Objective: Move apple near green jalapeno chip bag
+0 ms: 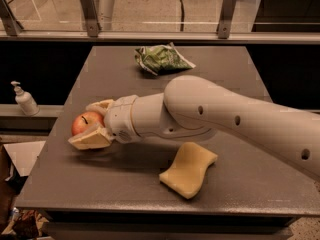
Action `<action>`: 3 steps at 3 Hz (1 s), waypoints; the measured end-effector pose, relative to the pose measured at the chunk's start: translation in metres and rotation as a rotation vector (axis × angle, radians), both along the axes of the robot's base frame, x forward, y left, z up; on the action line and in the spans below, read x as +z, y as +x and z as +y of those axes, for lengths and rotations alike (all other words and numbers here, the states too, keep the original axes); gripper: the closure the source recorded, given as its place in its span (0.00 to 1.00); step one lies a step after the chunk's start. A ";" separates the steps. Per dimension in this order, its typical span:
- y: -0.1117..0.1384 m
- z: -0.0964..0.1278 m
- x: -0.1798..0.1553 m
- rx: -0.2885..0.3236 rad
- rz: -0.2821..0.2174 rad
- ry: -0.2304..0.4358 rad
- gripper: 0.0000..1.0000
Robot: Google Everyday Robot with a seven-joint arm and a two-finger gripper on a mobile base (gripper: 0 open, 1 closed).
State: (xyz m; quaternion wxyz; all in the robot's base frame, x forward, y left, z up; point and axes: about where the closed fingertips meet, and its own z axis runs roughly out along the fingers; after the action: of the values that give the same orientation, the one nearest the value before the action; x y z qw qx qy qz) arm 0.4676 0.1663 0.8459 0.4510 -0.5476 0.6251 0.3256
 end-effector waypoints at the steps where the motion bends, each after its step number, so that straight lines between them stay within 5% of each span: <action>1: 0.008 -0.025 0.003 -0.039 -0.008 -0.007 0.87; 2: 0.026 -0.071 0.014 -0.112 -0.026 -0.021 1.00; 3: 0.049 -0.130 0.032 -0.220 -0.037 0.005 1.00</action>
Offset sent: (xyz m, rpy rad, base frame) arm 0.0514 -0.1402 0.0257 -0.0360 -0.0432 -0.2186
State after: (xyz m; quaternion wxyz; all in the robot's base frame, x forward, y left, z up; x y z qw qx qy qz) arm 0.5161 0.0360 0.8780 0.4969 -0.4805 0.6721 0.2654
